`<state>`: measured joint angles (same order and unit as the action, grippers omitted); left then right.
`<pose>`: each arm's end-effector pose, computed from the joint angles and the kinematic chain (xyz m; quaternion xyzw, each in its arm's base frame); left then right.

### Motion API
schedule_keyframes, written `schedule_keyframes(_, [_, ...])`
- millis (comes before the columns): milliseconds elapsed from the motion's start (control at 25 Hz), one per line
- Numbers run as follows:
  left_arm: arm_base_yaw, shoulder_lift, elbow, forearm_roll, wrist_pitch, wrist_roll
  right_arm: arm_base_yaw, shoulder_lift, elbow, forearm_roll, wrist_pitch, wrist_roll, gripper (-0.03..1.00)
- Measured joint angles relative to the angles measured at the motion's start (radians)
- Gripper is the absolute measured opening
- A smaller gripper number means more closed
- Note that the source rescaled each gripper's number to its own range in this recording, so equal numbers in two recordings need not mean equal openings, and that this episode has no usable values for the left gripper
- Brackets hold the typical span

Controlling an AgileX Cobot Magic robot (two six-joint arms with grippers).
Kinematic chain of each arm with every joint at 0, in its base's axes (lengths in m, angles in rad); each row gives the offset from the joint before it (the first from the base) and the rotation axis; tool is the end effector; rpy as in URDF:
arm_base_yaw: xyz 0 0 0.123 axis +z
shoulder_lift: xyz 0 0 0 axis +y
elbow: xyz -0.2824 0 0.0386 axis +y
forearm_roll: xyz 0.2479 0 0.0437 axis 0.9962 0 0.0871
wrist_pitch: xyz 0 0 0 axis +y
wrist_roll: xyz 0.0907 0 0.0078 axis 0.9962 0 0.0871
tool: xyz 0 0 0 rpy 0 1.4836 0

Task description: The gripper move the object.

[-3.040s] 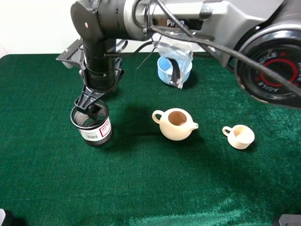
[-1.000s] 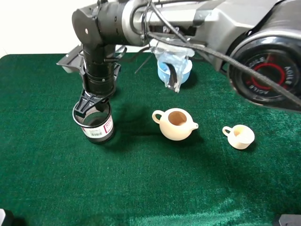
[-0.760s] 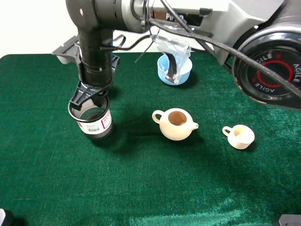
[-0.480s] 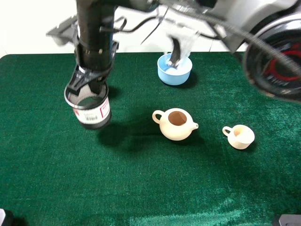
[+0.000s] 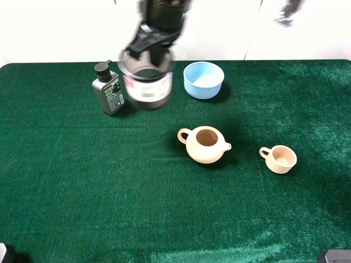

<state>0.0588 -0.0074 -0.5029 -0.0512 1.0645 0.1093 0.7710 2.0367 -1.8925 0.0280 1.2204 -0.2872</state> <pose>-0.0063 -0.0045 0.2777 0.0227 0.8510 0.0185 0.5244 0.3133 0.3077 0.2784 -0.4968 0.8553 0.0483 0.1386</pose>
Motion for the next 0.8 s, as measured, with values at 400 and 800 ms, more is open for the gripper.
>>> schedule_keyframes(400, [0.000, 0.000, 0.000, 0.000, 0.000, 0.000, -0.222, -0.256, 0.343, -0.094, 0.001, 0.019, 0.00])
schedule_keyframes(800, [0.000, 0.000, 0.000, 0.000, 0.000, 0.000, -0.416, -0.313, 0.521, -0.112, -0.103, 0.019, 0.00])
